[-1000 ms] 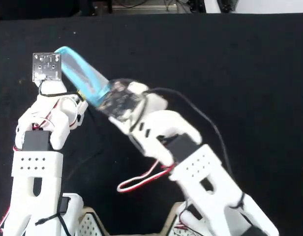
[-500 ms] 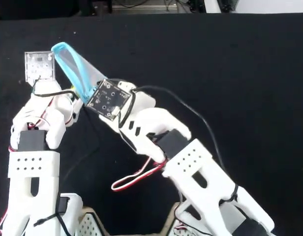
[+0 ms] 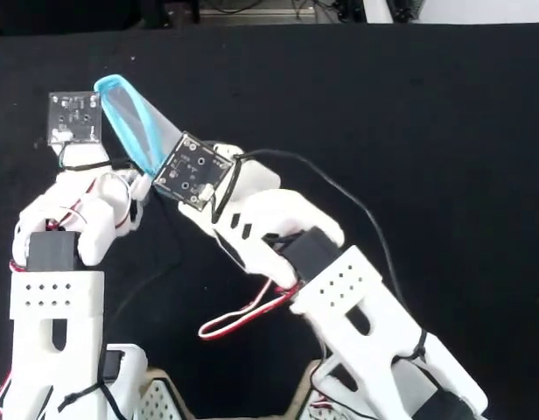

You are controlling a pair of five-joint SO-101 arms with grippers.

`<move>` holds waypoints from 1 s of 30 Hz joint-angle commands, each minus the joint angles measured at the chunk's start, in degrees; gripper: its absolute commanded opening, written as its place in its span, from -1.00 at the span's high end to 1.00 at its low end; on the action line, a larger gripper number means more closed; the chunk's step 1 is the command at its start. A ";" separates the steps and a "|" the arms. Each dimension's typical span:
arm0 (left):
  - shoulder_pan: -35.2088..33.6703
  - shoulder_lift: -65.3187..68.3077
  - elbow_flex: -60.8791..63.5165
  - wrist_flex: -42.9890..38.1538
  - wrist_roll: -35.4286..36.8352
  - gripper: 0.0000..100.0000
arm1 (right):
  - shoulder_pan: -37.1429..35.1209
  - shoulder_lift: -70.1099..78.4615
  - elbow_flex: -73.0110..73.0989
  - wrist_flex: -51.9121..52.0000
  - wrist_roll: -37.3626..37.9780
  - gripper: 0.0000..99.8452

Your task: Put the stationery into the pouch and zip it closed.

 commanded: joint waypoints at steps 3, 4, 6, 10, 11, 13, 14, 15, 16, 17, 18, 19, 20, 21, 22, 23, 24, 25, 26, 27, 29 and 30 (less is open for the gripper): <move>1.71 -3.43 -6.46 8.79 0.18 0.66 | 1.32 -5.85 0.22 0.53 -0.44 0.98; 3.03 -4.66 -7.16 10.73 0.18 0.66 | 1.32 -6.46 0.84 0.26 -0.44 0.98; 5.67 -7.82 -8.75 14.33 0.18 0.66 | 1.32 -6.73 1.45 0.18 -0.26 0.98; 10.59 -14.51 -7.25 15.74 0.18 0.66 | 1.58 -6.73 1.63 0.44 -0.18 0.98; 11.38 -16.00 -6.46 15.74 0.18 0.66 | 1.58 -6.81 1.63 0.44 -0.18 0.98; 12.35 -18.90 -4.53 15.74 0.18 0.66 | 1.58 -6.99 1.63 0.26 -0.18 0.98; 12.70 -20.13 -3.65 15.65 0.18 0.66 | 1.58 -6.99 1.54 0.26 -0.18 0.98; 12.79 -20.92 -3.12 15.65 0.18 0.65 | 1.58 -6.90 1.54 0.26 -0.18 0.98; 12.70 -21.63 -2.59 15.47 0.18 0.64 | 1.58 -6.90 1.54 0.26 -0.18 0.98; 12.53 -21.89 -1.54 14.33 0.18 0.61 | 1.58 -6.81 1.54 0.26 -0.18 0.98; 12.44 -21.98 -0.31 12.84 0.18 0.58 | 1.58 -6.81 1.54 0.26 -0.18 0.98; 12.44 -22.07 0.84 11.43 0.18 0.55 | 1.58 -6.81 1.54 0.26 -0.26 0.98; 12.44 -21.98 1.80 10.37 0.18 0.55 | 1.58 -6.90 1.54 0.26 -0.26 0.98; 12.53 -21.98 2.77 9.32 0.18 0.55 | 1.58 -6.99 1.54 0.26 -0.26 0.98; 12.88 -21.98 3.74 8.09 0.18 0.55 | 1.58 -6.99 1.54 0.26 -0.26 0.98; 12.88 -21.98 4.62 7.03 0.18 0.55 | 1.58 -6.99 1.54 0.26 -0.18 0.98; 12.88 -22.15 5.14 6.15 0.18 0.55 | 1.58 -6.99 1.54 0.26 -0.18 0.98; 12.88 -22.33 5.58 5.63 0.18 0.55 | 1.58 -6.99 1.54 0.26 -0.18 0.98; 12.88 -22.33 5.76 5.19 0.18 0.55 | 1.58 -6.99 1.54 0.26 -0.18 0.98; 12.97 -22.42 5.93 4.84 0.18 0.55 | 1.58 -6.90 1.54 0.26 -0.18 0.98; 12.97 -21.98 6.46 3.69 0.35 0.55 | 1.58 -6.81 1.63 0.18 -0.18 0.98; 12.97 -21.98 7.25 2.46 0.35 0.55 | 1.58 -6.81 1.63 0.18 -0.18 0.98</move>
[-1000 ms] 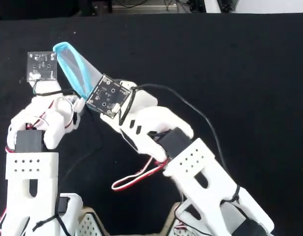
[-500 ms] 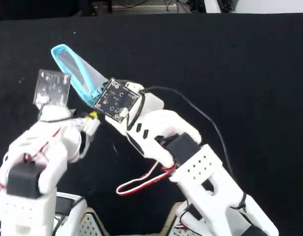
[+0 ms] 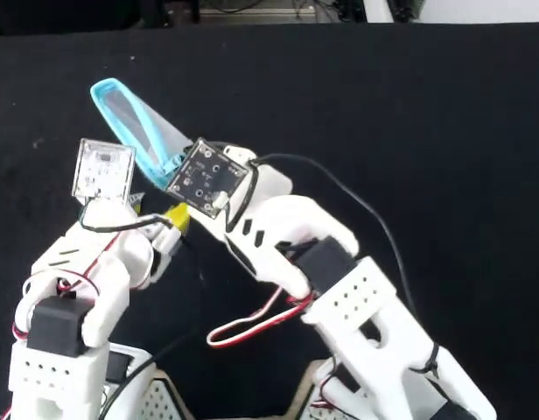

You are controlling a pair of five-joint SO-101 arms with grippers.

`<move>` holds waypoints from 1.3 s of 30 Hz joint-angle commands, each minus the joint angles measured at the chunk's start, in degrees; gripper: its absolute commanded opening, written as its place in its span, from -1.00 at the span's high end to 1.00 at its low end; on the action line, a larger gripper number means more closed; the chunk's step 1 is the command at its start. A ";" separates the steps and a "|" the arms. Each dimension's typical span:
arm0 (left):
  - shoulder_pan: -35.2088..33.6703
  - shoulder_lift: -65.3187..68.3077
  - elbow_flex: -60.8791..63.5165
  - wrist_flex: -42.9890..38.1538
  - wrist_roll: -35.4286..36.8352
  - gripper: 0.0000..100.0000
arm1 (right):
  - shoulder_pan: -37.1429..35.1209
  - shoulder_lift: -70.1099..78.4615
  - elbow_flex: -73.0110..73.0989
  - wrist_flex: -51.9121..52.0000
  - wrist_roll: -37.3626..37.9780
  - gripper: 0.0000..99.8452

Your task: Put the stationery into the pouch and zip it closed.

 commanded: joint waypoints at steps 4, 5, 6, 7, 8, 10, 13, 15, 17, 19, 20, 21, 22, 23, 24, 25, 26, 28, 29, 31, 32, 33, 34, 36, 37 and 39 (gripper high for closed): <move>0.13 -0.79 4.44 -8.88 0.53 0.55 | 1.05 -2.24 -0.31 -0.18 -0.26 0.98; 0.13 -0.79 5.23 -10.02 0.53 0.55 | 1.23 -2.24 -0.31 0.00 -0.26 0.98; 0.13 -0.79 6.11 -10.99 0.53 0.55 | 1.93 -2.15 -0.22 0.00 -0.26 0.98; 0.13 -0.79 6.99 -11.87 0.53 0.55 | 2.29 -2.15 -0.22 0.00 -0.26 0.98; 0.13 -0.79 7.78 -12.57 0.53 0.55 | 2.73 -2.15 -0.22 0.00 -0.26 0.98; 0.13 -0.79 8.66 -13.36 0.53 0.55 | 3.87 -2.15 -0.22 0.09 -0.26 0.98; 0.13 -0.79 8.66 -13.19 0.26 0.59 | 5.01 -2.15 -0.22 0.09 -0.35 0.98; 0.04 -0.79 8.22 -13.45 0.18 0.62 | 5.01 -2.07 -0.22 0.09 -0.44 0.98; 0.04 -0.79 8.04 -13.63 0.18 0.63 | 4.75 -2.07 -0.22 0.09 -0.53 0.98; 0.04 -0.79 8.04 -13.63 0.18 0.63 | 4.75 -2.07 -0.22 0.09 -0.62 0.98; 0.04 -0.79 8.04 -13.71 0.18 0.63 | 4.75 -2.15 -0.22 0.09 -0.62 0.98; -0.22 -0.79 8.04 -13.80 0.09 0.63 | 4.75 -2.24 -0.22 0.09 -0.62 0.98; -1.01 -0.79 8.04 -14.42 0.09 0.63 | 4.75 -2.33 -0.22 0.09 -0.62 0.98; -2.15 -0.79 8.13 -15.03 0.09 0.63 | 4.75 -2.33 -0.22 0.09 -0.62 0.98; -3.30 -0.79 8.13 -15.38 0.09 0.63 | 4.75 -2.33 -0.22 0.09 -0.62 0.98; -4.53 -0.79 7.96 -15.65 0.09 0.63 | 4.75 -2.33 -0.22 0.09 -0.62 0.98; -5.76 -0.79 7.60 -15.65 0.09 0.63 | 4.75 -2.33 -0.22 0.09 -0.62 0.98; -7.69 -0.79 6.81 -15.56 0.09 0.63 | 4.75 -2.15 -0.22 0.09 -0.62 0.98; -8.40 -0.79 6.55 -15.56 0.09 0.63 | 4.75 -2.07 -0.22 0.09 -0.62 0.98; -8.92 -0.79 5.93 -15.56 0.09 0.63 | 4.48 -2.07 -0.22 0.09 -0.62 0.98; -8.84 -0.79 5.85 -15.47 0.09 0.63 | 4.04 -2.07 -0.22 0.09 -0.62 0.98; -8.57 -0.79 5.58 -15.38 0.09 0.63 | 3.78 -2.07 -0.13 0.09 -0.62 0.98; -8.48 -0.79 5.41 -15.21 0.09 0.63 | 3.43 -2.07 0.13 0.09 -0.62 0.98; -8.48 -0.79 5.23 -15.21 0.09 0.63 | 2.37 -2.07 1.01 -0.09 -0.53 0.98; -8.48 -0.88 5.23 -15.03 0.09 0.63 | 1.85 -2.07 1.54 -0.09 -0.53 0.98; -8.40 -0.88 4.18 -12.13 0.09 0.63 | 1.49 -2.07 2.51 -0.26 -0.26 0.98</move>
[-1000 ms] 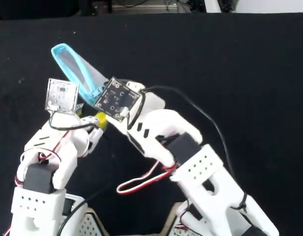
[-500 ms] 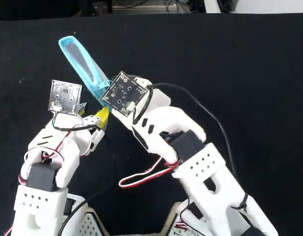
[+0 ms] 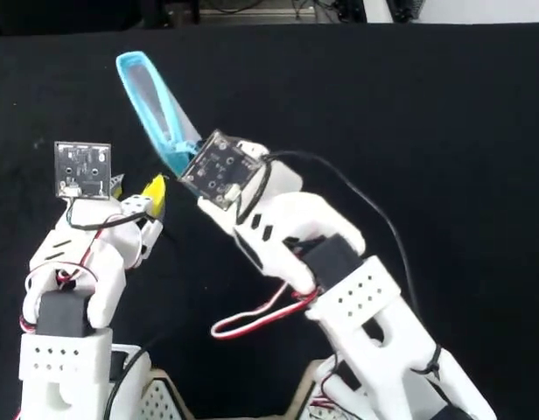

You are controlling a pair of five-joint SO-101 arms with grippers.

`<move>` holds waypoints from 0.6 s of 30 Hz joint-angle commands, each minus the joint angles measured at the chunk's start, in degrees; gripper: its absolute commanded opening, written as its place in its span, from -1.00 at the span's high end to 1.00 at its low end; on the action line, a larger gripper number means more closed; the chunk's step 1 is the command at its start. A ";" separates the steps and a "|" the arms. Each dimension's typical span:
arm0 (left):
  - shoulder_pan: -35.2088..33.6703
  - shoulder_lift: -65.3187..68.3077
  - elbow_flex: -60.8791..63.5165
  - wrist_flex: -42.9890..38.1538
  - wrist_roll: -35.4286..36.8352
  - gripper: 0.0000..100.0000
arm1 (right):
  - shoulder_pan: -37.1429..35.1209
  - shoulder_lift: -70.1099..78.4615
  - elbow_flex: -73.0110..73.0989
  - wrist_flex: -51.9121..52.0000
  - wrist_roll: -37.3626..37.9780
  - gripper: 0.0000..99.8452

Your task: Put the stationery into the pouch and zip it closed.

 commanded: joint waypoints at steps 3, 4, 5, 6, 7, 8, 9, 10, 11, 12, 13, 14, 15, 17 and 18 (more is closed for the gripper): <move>1.80 -0.88 -7.87 8.62 0.18 0.63 | -0.53 -1.27 0.57 -0.18 -0.09 0.98; 3.12 -0.88 -9.01 10.64 0.18 0.63 | -0.44 -1.36 0.48 -0.26 -0.09 0.98; 4.44 -0.88 -10.15 12.48 0.18 0.63 | -0.44 -1.54 0.48 -0.26 -0.09 0.98; 6.29 -0.88 -11.03 13.89 0.18 0.63 | -0.44 -1.54 0.48 -0.26 -0.09 0.98; 8.31 -0.88 -11.65 14.95 0.26 0.63 | -0.44 -1.54 0.48 -0.26 -0.09 0.98; 10.15 -0.88 -12.18 15.56 0.44 0.63 | -0.44 -1.54 0.48 -0.26 -0.09 0.98; 11.74 -0.88 -12.18 15.65 0.44 0.63 | -0.44 -1.54 0.48 -0.26 -0.09 0.98; 12.97 -0.88 -12.09 15.47 0.26 0.63 | -0.44 -1.54 0.48 -0.26 -0.09 0.98; 13.67 -0.88 -12.09 15.30 0.18 0.63 | -0.44 -1.54 0.48 -0.26 -0.09 0.98; 14.02 -0.70 -11.82 14.33 0.18 0.63 | -0.44 -1.54 0.48 -0.26 -0.09 0.98; 14.02 -0.79 -10.95 12.84 0.18 0.63 | -0.44 -1.54 0.48 -0.26 -0.09 0.98; 14.02 -0.79 -9.80 10.81 0.09 0.63 | -0.44 -1.54 0.48 -0.26 -0.09 0.98; 13.93 -0.88 -8.57 8.79 0.09 0.63 | -0.44 -1.54 0.48 -0.26 -0.09 0.98; 13.93 -0.88 -6.73 5.54 0.09 0.63 | -0.44 -1.45 0.48 -0.26 -0.09 0.98; 13.93 -0.88 -5.85 3.87 0.09 0.63 | -0.44 -1.45 0.48 -0.26 -0.09 0.98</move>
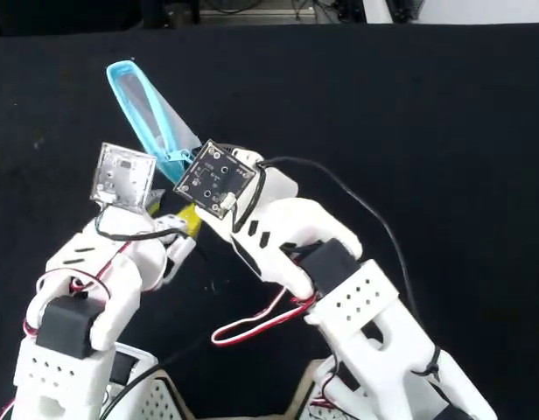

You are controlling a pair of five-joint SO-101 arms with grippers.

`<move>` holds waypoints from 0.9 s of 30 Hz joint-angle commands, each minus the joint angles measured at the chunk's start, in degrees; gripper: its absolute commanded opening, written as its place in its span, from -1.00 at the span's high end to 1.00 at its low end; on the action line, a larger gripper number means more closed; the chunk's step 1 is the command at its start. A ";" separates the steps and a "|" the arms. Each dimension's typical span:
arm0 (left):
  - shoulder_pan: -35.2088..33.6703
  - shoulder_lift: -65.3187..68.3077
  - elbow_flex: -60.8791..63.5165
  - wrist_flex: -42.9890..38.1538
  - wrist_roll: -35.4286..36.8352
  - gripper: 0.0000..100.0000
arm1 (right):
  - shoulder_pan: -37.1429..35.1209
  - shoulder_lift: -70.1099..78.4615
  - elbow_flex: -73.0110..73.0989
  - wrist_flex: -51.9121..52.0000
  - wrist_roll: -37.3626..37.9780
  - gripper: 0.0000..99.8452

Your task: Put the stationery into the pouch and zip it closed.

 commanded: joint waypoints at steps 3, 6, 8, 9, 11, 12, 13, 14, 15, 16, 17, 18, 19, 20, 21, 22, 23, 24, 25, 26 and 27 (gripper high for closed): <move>0.84 -0.44 3.12 -9.85 0.09 0.63 | 0.09 -1.10 -0.31 0.00 -0.09 0.98; 0.84 -0.35 5.76 -13.19 0.09 0.63 | 0.26 -1.10 -0.31 0.00 -0.09 0.98; 0.66 -0.26 7.43 -14.51 0.09 0.63 | 0.26 -1.10 -0.31 0.18 -0.09 0.98; 0.04 -0.35 8.31 -15.21 0.09 0.63 | 0.26 -1.10 -0.31 0.18 -0.09 0.98; -1.80 -0.44 9.80 -17.14 0.09 0.63 | 0.26 -1.10 -0.31 0.18 -0.09 0.98; -3.03 -0.44 10.33 -18.11 0.09 0.63 | 0.26 -1.10 -0.22 0.18 -0.09 0.98; -4.35 -0.44 10.68 -18.99 0.09 0.63 | 0.18 -1.10 -0.22 0.18 -0.09 0.98; -5.49 -0.44 11.03 -19.87 0.09 0.63 | 0.18 -1.10 -0.22 0.18 -0.09 0.98; -6.29 -0.44 11.38 -20.84 0.09 0.63 | 0.18 -1.10 -0.22 0.18 -0.09 0.98; -6.73 -0.44 11.74 -21.71 0.09 0.63 | 0.18 -1.10 -0.22 0.00 -0.09 0.98; -6.99 -0.44 11.91 -22.42 0.09 0.63 | 0.18 -1.10 -0.22 -0.09 -0.09 0.98; -6.90 -0.44 11.82 -22.51 0.09 0.64 | 0.18 -1.10 -0.22 -0.09 -0.09 0.98; -6.73 -0.44 11.56 -22.33 0.26 0.64 | 0.18 -1.10 -0.22 -0.09 -0.09 0.98; -6.64 -0.53 11.56 -22.33 0.44 0.64 | 0.18 -1.10 -0.22 -0.09 -0.18 0.98; -6.64 -0.53 11.38 -22.24 0.44 0.65 | 0.18 -1.19 -0.22 -0.09 -0.18 0.98; -6.64 -0.53 11.30 -22.24 0.35 0.69 | 0.18 -1.19 -0.22 0.00 -0.35 0.98; -6.64 -0.53 11.30 -22.24 0.18 0.75 | 0.18 -1.19 -0.22 0.09 -0.35 0.98; -6.64 -0.53 11.30 -22.24 0.18 0.82 | 0.18 -1.19 -0.22 0.18 -0.44 0.98; -6.64 -0.53 11.38 -21.89 0.18 0.90 | 0.18 -1.19 -0.22 0.18 -0.44 0.98; -6.64 -0.53 11.12 -21.10 0.18 0.95 | 0.18 -1.19 -0.22 0.18 -0.44 0.98; -6.64 -0.53 10.51 -19.87 0.18 0.94 | 0.18 -1.19 -0.22 0.18 -0.44 0.98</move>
